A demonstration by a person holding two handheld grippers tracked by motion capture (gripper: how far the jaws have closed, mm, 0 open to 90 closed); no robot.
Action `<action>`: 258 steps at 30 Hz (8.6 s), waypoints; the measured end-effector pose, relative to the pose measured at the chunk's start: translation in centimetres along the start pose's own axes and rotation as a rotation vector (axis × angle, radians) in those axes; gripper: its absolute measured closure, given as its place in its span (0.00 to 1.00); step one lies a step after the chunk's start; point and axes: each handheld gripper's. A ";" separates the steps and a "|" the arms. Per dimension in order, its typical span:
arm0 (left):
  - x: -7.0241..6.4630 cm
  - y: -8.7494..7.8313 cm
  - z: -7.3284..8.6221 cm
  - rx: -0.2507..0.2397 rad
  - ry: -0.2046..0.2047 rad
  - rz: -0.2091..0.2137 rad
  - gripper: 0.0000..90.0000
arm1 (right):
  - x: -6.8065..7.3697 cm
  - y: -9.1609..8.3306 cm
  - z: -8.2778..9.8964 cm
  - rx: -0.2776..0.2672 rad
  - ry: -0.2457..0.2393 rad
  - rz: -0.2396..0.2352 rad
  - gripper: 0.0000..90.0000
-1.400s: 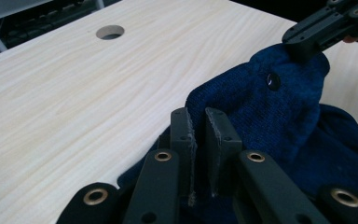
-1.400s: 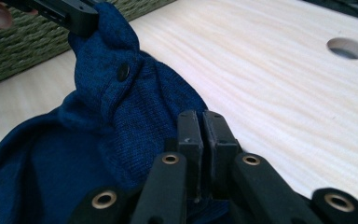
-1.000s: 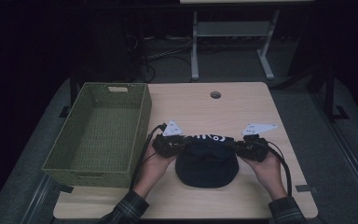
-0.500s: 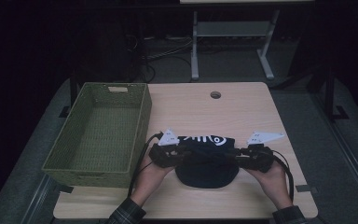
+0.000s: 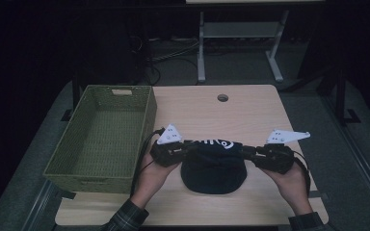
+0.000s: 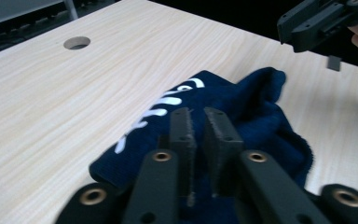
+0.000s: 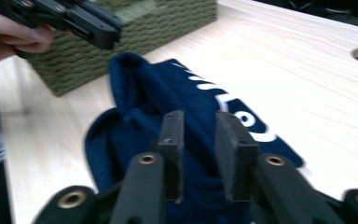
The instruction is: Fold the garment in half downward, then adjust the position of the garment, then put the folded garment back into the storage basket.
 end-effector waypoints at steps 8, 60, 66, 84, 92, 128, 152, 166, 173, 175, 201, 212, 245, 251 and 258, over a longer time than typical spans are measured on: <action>1.6 2.8 -1.1 0.038 -0.035 0.008 0.99 | -3.2 3.0 0.2 0.059 0.061 0.031 1.00; -0.2 6.2 4.8 0.247 0.001 -0.007 1.00 | 3.4 7.0 4.9 0.218 -0.008 -0.056 0.99; 0.0 6.1 4.4 0.233 -0.008 -0.007 1.00 | 3.1 6.0 4.6 0.169 -0.006 -0.026 0.82; 0.8 3.9 3.6 0.127 -0.129 0.000 0.47 | 1.4 2.2 5.9 0.082 0.077 0.139 0.21; 1.8 3.6 3.1 0.127 -0.149 0.008 0.28 | 0.1 1.8 7.6 0.119 0.128 0.219 0.12; 4.6 7.8 3.7 0.173 -0.237 0.000 0.16 | -3.1 2.7 10.6 0.211 0.207 0.341 0.03; 4.2 8.8 4.5 0.199 -0.200 0.109 0.53 | -3.1 2.7 10.6 0.210 0.209 0.343 0.03; 4.0 8.6 4.1 0.211 -0.201 0.127 0.78 | -3.1 2.7 10.6 0.210 0.212 0.346 0.03; 3.9 8.2 3.9 0.204 -0.200 0.122 0.80 | -3.1 2.7 10.6 0.210 0.212 0.346 0.03; 3.8 8.0 3.7 0.198 -0.203 0.121 0.80 | -3.1 2.7 10.6 0.210 0.212 0.346 0.03; 2.8 4.2 0.7 0.080 -0.181 0.140 0.81 | -3.1 2.7 10.6 0.210 0.212 0.346 0.03; 2.7 1.6 -1.1 0.017 -0.162 0.158 0.82 | -3.1 2.7 10.6 0.210 0.213 0.346 0.03; 5.4 -6.8 -3.3 -0.070 -0.143 0.095 0.82 | -3.1 2.7 10.6 0.209 0.214 0.344 0.03; 6.1 -8.6 -3.3 -0.090 -0.142 0.075 0.82 | -3.1 2.7 10.6 0.208 0.214 0.343 0.03; 6.9 -10.2 -3.2 -0.102 -0.145 0.056 0.82 | -3.0 2.7 10.6 0.209 0.215 0.342 0.03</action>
Point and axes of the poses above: each handheld gripper's, and its own axes: y roughly forward along the jaws, z roughly out of its underside, x roughly to its left, and after that the axes turned 12 degrees about x, right-handed
